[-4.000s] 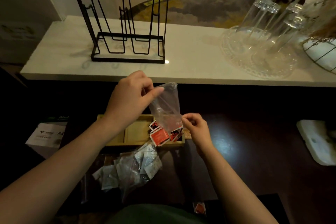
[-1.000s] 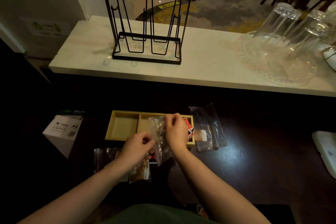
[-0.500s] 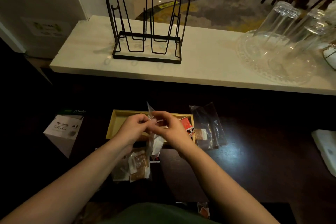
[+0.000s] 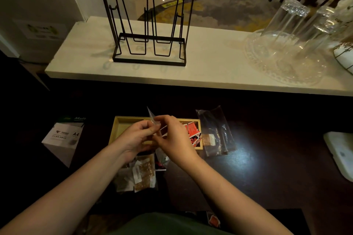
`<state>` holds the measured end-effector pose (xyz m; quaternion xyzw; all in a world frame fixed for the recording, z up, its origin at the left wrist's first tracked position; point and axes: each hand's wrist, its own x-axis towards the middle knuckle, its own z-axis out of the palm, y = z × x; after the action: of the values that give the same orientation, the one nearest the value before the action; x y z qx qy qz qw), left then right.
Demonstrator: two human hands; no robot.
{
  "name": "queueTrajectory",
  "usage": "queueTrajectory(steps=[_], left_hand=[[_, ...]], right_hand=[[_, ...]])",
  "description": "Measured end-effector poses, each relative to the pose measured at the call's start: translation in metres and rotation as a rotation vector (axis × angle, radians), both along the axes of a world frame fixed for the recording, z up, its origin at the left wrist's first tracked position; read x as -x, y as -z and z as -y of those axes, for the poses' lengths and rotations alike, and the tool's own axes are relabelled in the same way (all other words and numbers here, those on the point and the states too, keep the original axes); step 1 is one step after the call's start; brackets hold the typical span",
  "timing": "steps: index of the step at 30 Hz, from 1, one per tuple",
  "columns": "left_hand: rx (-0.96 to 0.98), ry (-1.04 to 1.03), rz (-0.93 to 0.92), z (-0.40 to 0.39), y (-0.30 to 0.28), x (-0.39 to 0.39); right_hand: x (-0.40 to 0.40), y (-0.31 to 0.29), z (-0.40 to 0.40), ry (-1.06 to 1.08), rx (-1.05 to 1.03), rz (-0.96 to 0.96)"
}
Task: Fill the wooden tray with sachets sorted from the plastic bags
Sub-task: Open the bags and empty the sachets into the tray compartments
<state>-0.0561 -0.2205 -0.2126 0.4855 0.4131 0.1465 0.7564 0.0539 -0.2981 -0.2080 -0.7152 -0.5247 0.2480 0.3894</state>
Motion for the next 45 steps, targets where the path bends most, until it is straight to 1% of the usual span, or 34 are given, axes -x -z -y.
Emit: queueTrajectory(steps=[1,3,7,10,13,16,19,22,27,28,30,32,33,34,36,38,40,42,43,45], left_hand=[[-0.015,0.001,0.0,0.0,0.0,-0.002],[-0.023,-0.017,0.014,-0.001,-0.002,-0.004],[-0.04,-0.032,0.051,0.0,-0.004,-0.004],[-0.042,-0.036,0.045,0.002,-0.004,-0.005],[-0.018,-0.044,0.045,0.003,-0.004,-0.005],[-0.016,-0.036,0.046,0.004,-0.004,-0.006],[-0.132,-0.014,0.001,0.006,-0.005,-0.007],[-0.228,-0.011,-0.022,0.007,-0.008,-0.009],[-0.331,0.001,-0.063,0.01,-0.01,-0.011],[-0.358,-0.012,-0.09,0.011,-0.012,-0.011],[-0.45,-0.07,-0.203,0.004,-0.015,-0.007],[-0.643,-0.083,-0.345,-0.011,-0.016,0.004],[-0.765,-0.033,-0.414,-0.018,-0.017,0.01],[-0.863,0.026,-0.465,-0.023,-0.02,0.015],[-0.954,0.076,-0.515,-0.023,-0.027,0.015],[-0.974,0.045,-0.513,-0.019,-0.035,0.007],[-0.966,0.009,-0.491,-0.016,-0.039,-0.002],[-0.908,-0.01,-0.463,-0.014,-0.041,-0.01],[-0.878,-0.017,-0.449,-0.013,-0.041,-0.012],[-0.82,-0.018,-0.397,-0.012,-0.043,-0.015]], right_hand=[[-0.002,-0.001,-0.001,0.034,-0.013,0.005],[-0.01,-0.006,-0.003,0.08,0.002,-0.051],[-0.021,-0.01,-0.005,0.055,0.069,-0.21],[-0.022,-0.009,-0.004,0.062,0.072,-0.253],[-0.022,-0.009,-0.002,0.061,0.064,-0.195],[-0.02,-0.008,-0.001,0.043,0.048,-0.037],[-0.016,-0.011,-0.002,0.073,0.062,0.056],[-0.015,-0.011,-0.003,0.105,0.069,0.019],[-0.012,-0.007,-0.004,0.114,0.079,0.063],[-0.014,-0.007,-0.005,0.136,0.094,0.073],[-0.028,-0.007,-0.006,0.244,0.129,0.105],[-0.046,-0.01,-0.004,0.332,0.157,0.163],[-0.052,-0.013,-0.002,0.329,0.171,0.188],[-0.056,-0.016,0.0,0.306,0.187,0.216],[-0.058,-0.023,0.002,0.259,0.231,0.312],[-0.057,-0.031,0.002,0.247,0.24,0.443],[-0.054,-0.04,0.002,0.228,0.14,0.516],[-0.046,-0.048,0.001,0.086,-0.007,0.476],[-0.039,-0.05,0.001,-0.02,-0.036,0.421],[-0.024,-0.045,-0.001,-0.185,0.02,0.36]])
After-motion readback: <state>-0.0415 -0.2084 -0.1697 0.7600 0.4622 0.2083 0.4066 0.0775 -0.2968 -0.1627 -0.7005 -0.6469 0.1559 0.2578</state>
